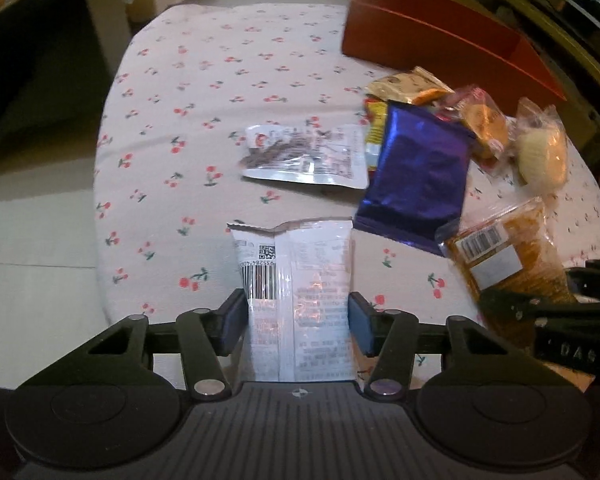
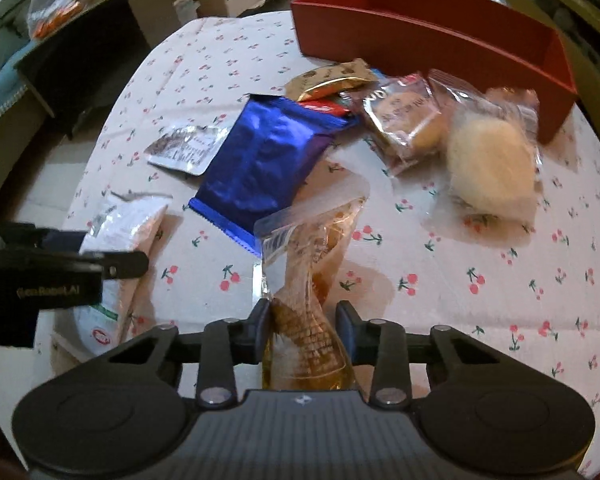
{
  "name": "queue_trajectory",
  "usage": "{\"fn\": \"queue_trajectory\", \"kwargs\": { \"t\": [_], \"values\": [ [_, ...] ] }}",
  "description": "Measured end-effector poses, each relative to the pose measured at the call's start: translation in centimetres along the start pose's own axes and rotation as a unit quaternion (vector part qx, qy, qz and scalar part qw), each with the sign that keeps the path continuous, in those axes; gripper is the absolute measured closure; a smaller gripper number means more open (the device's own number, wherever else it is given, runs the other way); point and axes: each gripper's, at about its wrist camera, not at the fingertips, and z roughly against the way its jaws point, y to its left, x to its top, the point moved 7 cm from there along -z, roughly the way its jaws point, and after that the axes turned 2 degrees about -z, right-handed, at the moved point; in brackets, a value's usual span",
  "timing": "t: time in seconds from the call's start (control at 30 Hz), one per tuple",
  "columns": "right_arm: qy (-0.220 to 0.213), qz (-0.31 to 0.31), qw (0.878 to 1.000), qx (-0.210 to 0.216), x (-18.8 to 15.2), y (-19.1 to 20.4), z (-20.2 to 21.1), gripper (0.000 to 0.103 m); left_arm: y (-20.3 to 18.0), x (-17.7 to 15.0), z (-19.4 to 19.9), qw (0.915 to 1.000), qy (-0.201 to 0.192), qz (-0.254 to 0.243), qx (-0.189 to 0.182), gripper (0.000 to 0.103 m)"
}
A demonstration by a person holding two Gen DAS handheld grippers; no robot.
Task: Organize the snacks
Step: 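Close the left gripper on the white snack bag while the right grips the brown bread bag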
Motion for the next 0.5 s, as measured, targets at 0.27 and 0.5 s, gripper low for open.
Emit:
{"fn": "queue_trajectory", "kwargs": {
  "t": [0.27, 0.5],
  "values": [
    [0.0, 0.014, 1.0, -0.019, 0.0, -0.2, 0.0, 0.045, -1.2, -0.1, -0.3, 0.9997, 0.007, -0.022, -0.008, 0.031],
    [-0.031, 0.069, 0.994, -0.077, 0.3, 0.4, 1.8, 0.016, -0.9, -0.2, -0.4, 0.9995, 0.014, -0.026, 0.011, 0.016]
  ]
}}
